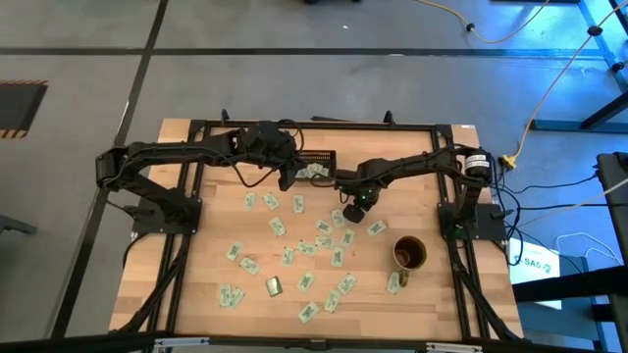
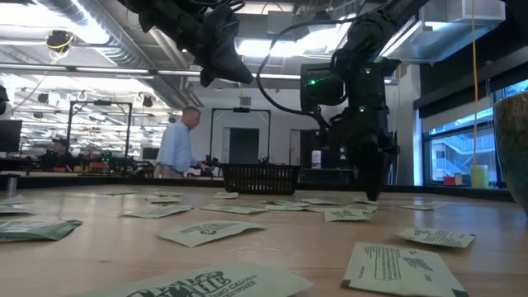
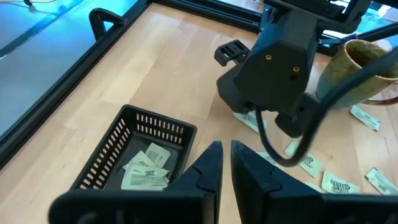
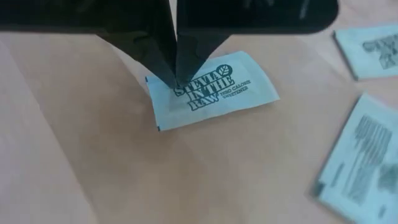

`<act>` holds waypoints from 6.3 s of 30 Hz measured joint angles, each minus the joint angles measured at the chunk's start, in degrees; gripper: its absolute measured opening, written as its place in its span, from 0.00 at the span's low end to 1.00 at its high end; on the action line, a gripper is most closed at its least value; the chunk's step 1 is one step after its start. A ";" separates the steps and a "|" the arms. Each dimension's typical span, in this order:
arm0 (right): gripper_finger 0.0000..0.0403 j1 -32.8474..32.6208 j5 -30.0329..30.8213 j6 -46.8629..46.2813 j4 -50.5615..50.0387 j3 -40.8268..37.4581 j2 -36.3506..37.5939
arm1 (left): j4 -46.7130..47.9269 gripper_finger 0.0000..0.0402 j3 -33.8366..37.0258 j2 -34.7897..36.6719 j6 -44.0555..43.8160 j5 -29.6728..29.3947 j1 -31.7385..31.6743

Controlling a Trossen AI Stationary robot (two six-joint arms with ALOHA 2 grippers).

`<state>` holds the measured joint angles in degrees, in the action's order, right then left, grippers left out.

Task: Pick and place Stevia / Truvia into bins
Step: Put the white stevia packet into the black bin

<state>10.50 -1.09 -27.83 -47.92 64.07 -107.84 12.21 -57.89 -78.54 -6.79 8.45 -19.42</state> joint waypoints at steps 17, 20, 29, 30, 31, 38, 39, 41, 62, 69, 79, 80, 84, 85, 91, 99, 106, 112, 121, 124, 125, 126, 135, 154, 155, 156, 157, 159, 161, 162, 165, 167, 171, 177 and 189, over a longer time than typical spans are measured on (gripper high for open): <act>0.06 0.04 0.83 0.07 0.24 0.04 0.01 | 0.02 0.07 0.00 0.00 0.11 0.00 0.00; 0.11 0.04 0.78 1.16 0.59 0.04 0.01 | 0.02 0.07 0.00 0.00 0.10 0.00 0.00; 0.25 0.02 1.00 1.17 1.67 0.04 -0.18 | 0.02 0.07 0.00 0.00 0.09 0.00 0.00; 0.26 0.01 1.10 1.17 1.68 0.07 -0.49 | 0.02 0.07 0.00 0.00 0.09 0.00 0.00; 0.26 0.00 1.15 1.16 1.67 0.10 -0.75 | 0.02 0.07 0.00 0.00 0.09 0.00 0.00; 0.18 0.00 1.46 0.87 0.98 0.50 -2.46 | 0.07 0.07 0.00 0.00 0.09 0.00 0.00; 0.16 0.01 1.47 0.69 1.04 0.50 -2.39 | 0.07 0.07 0.00 0.00 0.11 0.00 0.00; 0.13 0.02 1.60 -0.14 1.15 0.44 -2.24 | 0.07 0.07 0.00 0.00 0.11 0.00 0.00; 0.01 0.57 1.76 5.62 -10.58 10.79 3.41 | 6.08 0.07 0.00 0.00 1.00 -0.08 -0.66; 0.01 2.60 4.10 8.76 -4.62 17.43 4.60 | 10.43 0.07 0.00 0.02 0.85 -0.07 -0.53; 0.01 5.58 5.34 14.71 13.36 17.84 2.24 | 21.61 0.07 0.00 0.02 -2.66 -0.04 -0.50; 0.01 5.93 5.92 15.30 14.21 17.84 1.55 | 22.31 0.07 0.01 0.02 -3.10 -0.02 -0.50; 0.01 7.55 6.80 17.48 16.75 17.84 -1.71 | 22.47 0.07 0.02 0.02 -4.60 -0.04 -0.44; 0.01 7.97 6.79 17.84 16.73 17.84 -2.46 | 22.34 0.07 0.02 0.02 -4.67 -0.12 -0.37; 0.01 8.91 6.63 17.82 16.78 17.84 -5.61 | 22.32 0.07 0.02 0.02 -4.70 -0.35 -0.09; 0.01 8.94 6.54 18.95 16.91 17.86 -5.81 | 22.27 0.07 0.02 0.02 -4.61 -2.07 -0.07; 0.09 9.01 6.54 18.92 16.87 17.86 -5.81 | 22.29 0.07 0.02 0.02 -4.55 -3.89 -0.07; 0.22 8.98 6.43 17.30 16.78 17.86 -5.67 | 22.29 0.07 0.02 0.02 -4.50 -3.89 -0.07; 0.26 8.64 6.17 16.44 10.38 17.86 -0.47 | 29.83 0.07 -0.02 0.04 -4.39 -4.05 0.00; 0.26 8.57 6.63 17.77 9.56 17.88 1.81 | 33.08 0.07 1.12 0.09 -3.36 -6.02 0.49; 0.26 8.57 6.63 18.03 9.81 17.88 2.56 | 33.88 0.07 1.82 0.09 -2.82 -7.29 0.79; 0.26 8.57 6.68 18.11 9.84 17.88 3.22 | 34.67 0.07 2.62 0.09 -2.14 -8.50 1.04; 0.26 8.52 7.07 19.02 11.61 17.90 4.63 | 33.77 0.07 10.16 0.07 -1.84 -12.04 2.14; 0.26 8.44 7.06 18.94 11.86 17.90 4.47 | 29.04 0.09 17.83 -0.08 -21.12 -14.36 1.53; 0.26 8.44 7.06 18.98 11.89 17.90 4.47 | 29.00 0.10 18.19 -0.09 -21.81 -14.36 1.53; 0.26 8.44 7.06 19.01 11.89 17.90 4.46 | 29.04 0.11 18.53 -0.09 -22.39 -14.36 1.53; 0.26 8.44 7.06 19.00 11.89 17.90 4.45 | 28.87 0.12 18.87 -0.09 -22.69 -14.36 1.53; 0.26 8.44 7.06 19.03 11.89 17.90 4.45 | 28.37 0.15 19.44 -0.09 -23.38 -14.34 1.53; 0.26 8.44 7.06 18.97 11.89 17.90 4.45 | 28.22 0.17 19.66 -0.09 -24.15 -14.50 1.53; 0.26 8.44 7.07 18.96 11.89 17.90 4.45 | 28.20 0.18 19.67 -0.09 -24.18 -14.75 1.53; 0.26 8.44 7.06 18.94 11.89 17.90 4.45 | 27.85 0.20 19.67 -0.09 -24.15 -14.80 1.53; 0.26 8.44 7.06 18.94 11.90 17.90 4.43 | 27.85 0.22 19.67 -0.09 -24.11 -14.80 1.53; 0.26 8.44 7.06 18.94 11.89 17.90 4.42 | 27.78 0.25 19.67 -0.09 -24.74 -14.80 1.53; 0.26 8.44 7.06 18.92 11.89 17.90 4.42 | 25.19 0.27 19.67 -0.49 -25.53 -13.44 1.55; 0.26 8.35 7.06 18.92 11.87 17.88 4.42 | 22.47 0.25 19.31 -7.75 -25.62 -13.68 1.55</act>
<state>18.85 5.98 -8.91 -36.05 81.95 -103.42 34.68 -38.58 -86.29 -32.41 -5.23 -17.87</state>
